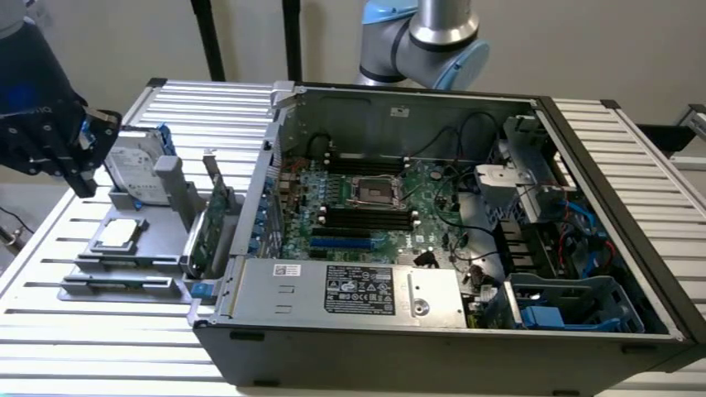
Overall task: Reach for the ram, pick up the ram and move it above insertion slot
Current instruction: 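Pick up the ram and move it above insertion slot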
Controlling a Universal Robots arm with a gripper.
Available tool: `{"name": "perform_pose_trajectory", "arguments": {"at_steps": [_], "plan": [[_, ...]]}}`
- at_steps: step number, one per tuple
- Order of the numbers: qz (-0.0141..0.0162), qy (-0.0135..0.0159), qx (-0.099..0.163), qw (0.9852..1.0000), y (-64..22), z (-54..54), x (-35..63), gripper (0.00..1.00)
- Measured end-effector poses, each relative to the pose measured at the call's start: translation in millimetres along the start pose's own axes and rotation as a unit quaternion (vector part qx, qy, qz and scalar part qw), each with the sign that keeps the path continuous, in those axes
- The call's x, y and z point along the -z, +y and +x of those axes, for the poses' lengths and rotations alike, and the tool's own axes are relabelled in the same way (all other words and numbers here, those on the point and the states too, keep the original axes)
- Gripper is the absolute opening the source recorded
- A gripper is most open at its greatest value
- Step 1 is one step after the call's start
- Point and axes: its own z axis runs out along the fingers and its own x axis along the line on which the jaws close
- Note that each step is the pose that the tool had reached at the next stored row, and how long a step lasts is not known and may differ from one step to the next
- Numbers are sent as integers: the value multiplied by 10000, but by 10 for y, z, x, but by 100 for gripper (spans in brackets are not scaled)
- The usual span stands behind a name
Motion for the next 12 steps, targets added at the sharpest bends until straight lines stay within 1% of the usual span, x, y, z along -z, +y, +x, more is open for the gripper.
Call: {"name": "perform_pose_trajectory", "arguments": {"at_steps": [3, 6, 9, 12], "plan": [[4, 10, 272, 9996, 0, 0, 0, 11], [8, 21, 548, 9985, 0, 0, 0, 11], [12, 31, 819, 9966, 0, 0, 0, 11], [16, 42, 1093, 9940, 0, 0, 0, 11]]}}
